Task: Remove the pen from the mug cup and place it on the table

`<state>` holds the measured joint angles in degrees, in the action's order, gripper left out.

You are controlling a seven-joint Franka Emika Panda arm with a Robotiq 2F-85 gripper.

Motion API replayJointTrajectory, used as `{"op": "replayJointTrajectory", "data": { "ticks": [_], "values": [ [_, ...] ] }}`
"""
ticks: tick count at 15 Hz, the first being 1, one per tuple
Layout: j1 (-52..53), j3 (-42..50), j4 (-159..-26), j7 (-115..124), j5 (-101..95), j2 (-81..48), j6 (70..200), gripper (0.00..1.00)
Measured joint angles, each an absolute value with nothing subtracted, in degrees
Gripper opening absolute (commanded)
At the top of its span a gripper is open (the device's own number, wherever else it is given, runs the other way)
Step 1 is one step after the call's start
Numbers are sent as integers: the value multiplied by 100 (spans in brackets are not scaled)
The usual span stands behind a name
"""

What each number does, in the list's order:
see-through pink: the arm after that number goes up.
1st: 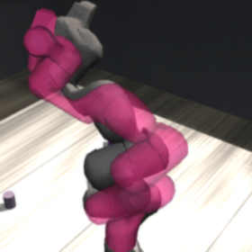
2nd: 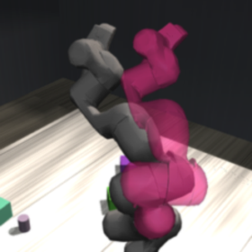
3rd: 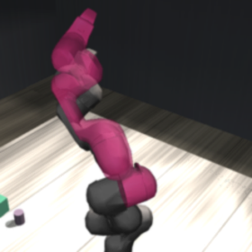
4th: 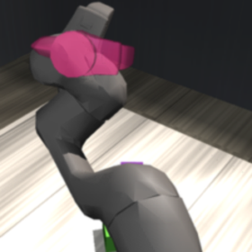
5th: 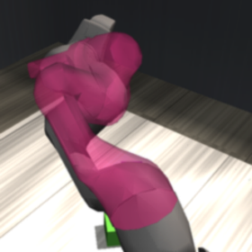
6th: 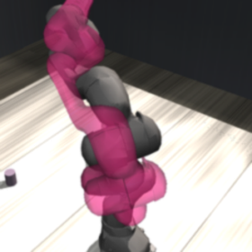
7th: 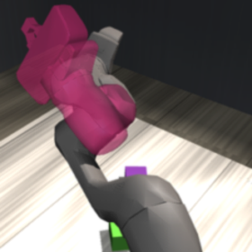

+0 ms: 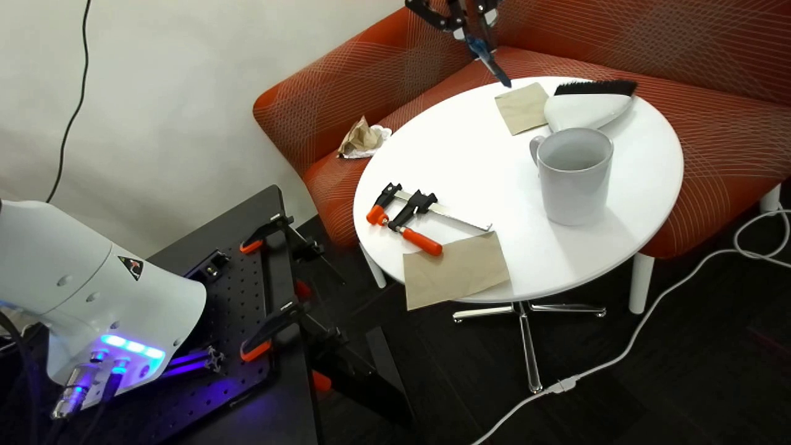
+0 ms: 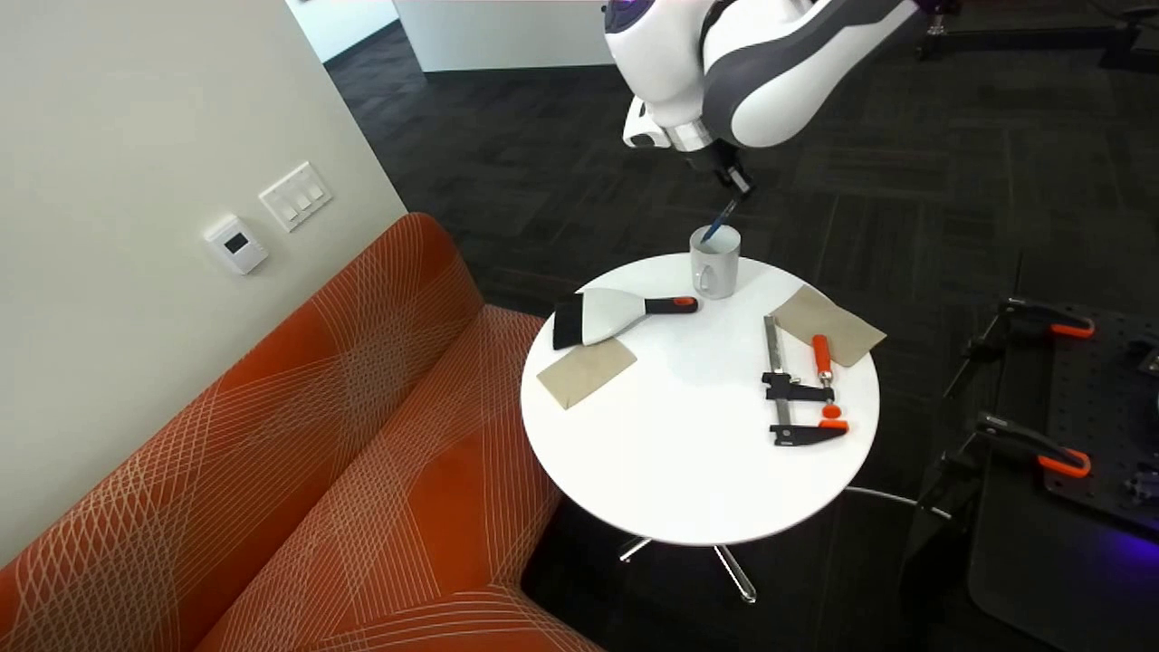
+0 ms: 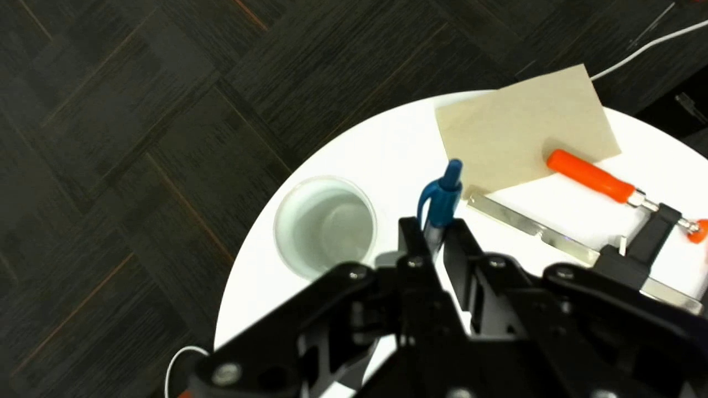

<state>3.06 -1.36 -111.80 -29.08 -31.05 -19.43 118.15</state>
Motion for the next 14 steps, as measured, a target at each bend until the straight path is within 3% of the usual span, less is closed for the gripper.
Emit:
{"op": "replayJointTrajectory", "data": {
  "ticks": [7, 14],
  "values": [
    [362, -482, -11890, -2872, -3092, -1610, 12819, 4],
    [347, -666, -11950, -4027, -2834, -2095, 13591, 4]
  ]
}}
